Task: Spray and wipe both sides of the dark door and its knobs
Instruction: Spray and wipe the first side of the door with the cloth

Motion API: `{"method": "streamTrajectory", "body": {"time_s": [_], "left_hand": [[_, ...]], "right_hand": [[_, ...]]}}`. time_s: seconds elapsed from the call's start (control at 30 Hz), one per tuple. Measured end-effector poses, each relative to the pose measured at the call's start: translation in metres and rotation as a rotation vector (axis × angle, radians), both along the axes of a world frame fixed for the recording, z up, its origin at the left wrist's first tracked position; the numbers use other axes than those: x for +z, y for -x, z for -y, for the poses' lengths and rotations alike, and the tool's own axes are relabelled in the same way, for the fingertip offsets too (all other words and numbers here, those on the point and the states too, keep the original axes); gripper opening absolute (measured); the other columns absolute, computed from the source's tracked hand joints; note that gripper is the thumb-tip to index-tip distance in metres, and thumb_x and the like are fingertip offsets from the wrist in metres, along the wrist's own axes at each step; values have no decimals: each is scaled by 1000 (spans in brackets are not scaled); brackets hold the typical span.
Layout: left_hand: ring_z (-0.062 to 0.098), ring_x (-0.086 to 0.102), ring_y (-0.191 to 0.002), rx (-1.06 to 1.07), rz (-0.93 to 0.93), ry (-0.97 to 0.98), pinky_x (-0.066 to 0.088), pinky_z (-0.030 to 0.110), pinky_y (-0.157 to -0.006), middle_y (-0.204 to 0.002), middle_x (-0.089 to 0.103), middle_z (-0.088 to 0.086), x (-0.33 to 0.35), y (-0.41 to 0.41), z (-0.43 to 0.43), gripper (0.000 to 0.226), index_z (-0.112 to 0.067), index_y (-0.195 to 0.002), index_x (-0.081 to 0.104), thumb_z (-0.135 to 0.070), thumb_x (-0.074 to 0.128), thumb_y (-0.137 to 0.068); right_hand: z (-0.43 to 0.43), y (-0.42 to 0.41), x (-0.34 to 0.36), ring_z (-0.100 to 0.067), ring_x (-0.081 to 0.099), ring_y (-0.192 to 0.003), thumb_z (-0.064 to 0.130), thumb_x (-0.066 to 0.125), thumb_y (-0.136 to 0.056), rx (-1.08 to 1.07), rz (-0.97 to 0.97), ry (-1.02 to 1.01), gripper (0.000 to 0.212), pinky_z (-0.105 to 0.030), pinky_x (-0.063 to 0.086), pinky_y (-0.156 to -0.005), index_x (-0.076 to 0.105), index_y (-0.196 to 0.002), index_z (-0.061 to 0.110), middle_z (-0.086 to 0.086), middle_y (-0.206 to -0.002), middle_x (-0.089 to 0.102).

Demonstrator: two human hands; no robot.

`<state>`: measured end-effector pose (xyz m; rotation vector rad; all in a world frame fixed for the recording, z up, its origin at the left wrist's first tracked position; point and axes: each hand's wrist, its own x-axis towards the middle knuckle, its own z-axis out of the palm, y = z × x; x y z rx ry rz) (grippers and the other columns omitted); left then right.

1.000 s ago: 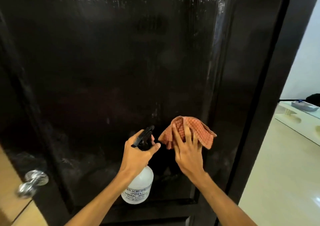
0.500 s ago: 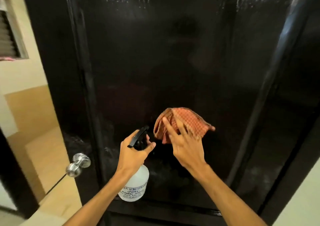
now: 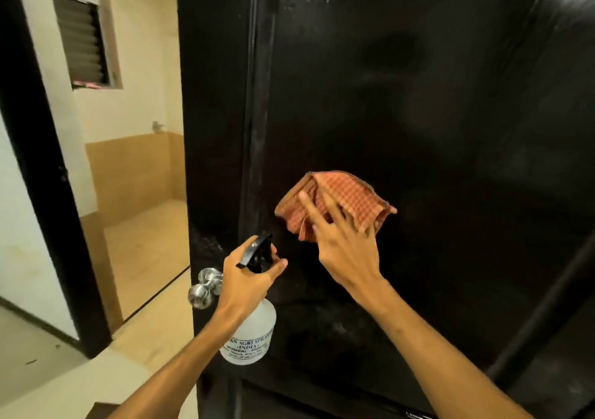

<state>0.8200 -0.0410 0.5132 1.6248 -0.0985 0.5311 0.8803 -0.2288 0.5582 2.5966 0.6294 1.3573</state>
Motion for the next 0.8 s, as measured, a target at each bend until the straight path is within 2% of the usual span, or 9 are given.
{"method": "streamTrajectory", "body": {"time_s": [0.13, 0.17, 0.27, 0.37, 0.47, 0.53, 0.6, 0.67, 0.8], "left_hand": [[35, 63, -62, 75, -73, 59, 48, 35, -43, -90, 73, 12, -12, -5, -32, 38, -13, -105, 70, -28, 92, -77], [34, 64, -62, 74, -76, 54, 50, 39, -46, -88, 73, 12, -14, -4, -40, 39, -13, -105, 70, -30, 92, -77], [6, 56, -48, 39, -47, 63, 44, 21, -49, -69, 68, -1, -16, 0, -61, 21, -12, -91, 70, -14, 88, -81], [9, 54, -48, 45, -21, 60, 45, 21, -47, -65, 66, -2, -10, 3, -78, 17, -9, -89, 68, -6, 84, -84], [10, 61, -57, 117, -42, 59, 49, 26, -56, -70, 69, 0, -19, 1, -105, 18, -14, -86, 68, -8, 85, -83], [8, 61, -58, 139, -45, 66, 48, 29, -59, -72, 70, 1, -28, 2, -118, 20, -18, -85, 69, -10, 87, -82], [5, 60, -57, 149, -46, 66, 48, 27, -58, -75, 71, -1, -35, 4, -130, 20, -19, -88, 71, -12, 88, -80], [2, 59, -53, 146, -51, 79, 48, 21, -56, -79, 73, -1, -35, 3, -139, 24, -18, -96, 72, -13, 89, -80], [0, 57, -51, 164, -49, 51, 46, 19, -57, -85, 74, 0, -38, -5, -161, 23, -19, -99, 72, -13, 87, -82]], "right_hand": [[-31, 2, -50, -27, 44, -135, 20, 53, -86, 9, -113, 122, 88, -45, 32, -107, 14, -164, 32, 1, -162, 37], [-33, 5, -76, -23, 50, -131, 22, 54, -83, 20, -181, 232, 91, -46, 30, -108, 13, -164, 31, 4, -158, 45], [-36, 1, -94, -21, 58, -124, 26, 65, -78, 64, -269, 426, 91, -42, 40, -102, 29, -161, 32, 3, -157, 45], [-65, -14, -27, -28, 56, -124, 21, 62, -81, 59, -73, 233, 89, -47, 44, -96, 26, -162, 33, 0, -164, 36], [-107, -25, 15, -34, 32, -146, 23, 52, -95, 10, -3, 71, 81, -58, 21, -115, 11, -164, 32, -2, -171, 14], [-123, -29, -14, -33, 13, -156, 22, 52, -91, 44, -60, 195, 87, -57, 2, -122, 7, -165, 29, -5, -172, -1], [-131, -24, -66, -30, 17, -156, 23, 60, -85, 84, -228, 406, 94, -54, 5, -123, 10, -165, 27, -6, -172, 9], [-135, -22, -87, -24, 37, -148, 24, 59, -84, 84, -374, 488, 93, -46, 16, -118, 13, -164, 29, -1, -167, 27], [-185, -40, -32, -23, 36, -147, 20, 55, -83, 86, -190, 357, 89, -46, 19, -117, 18, -164, 28, 0, -163, 37]]}}
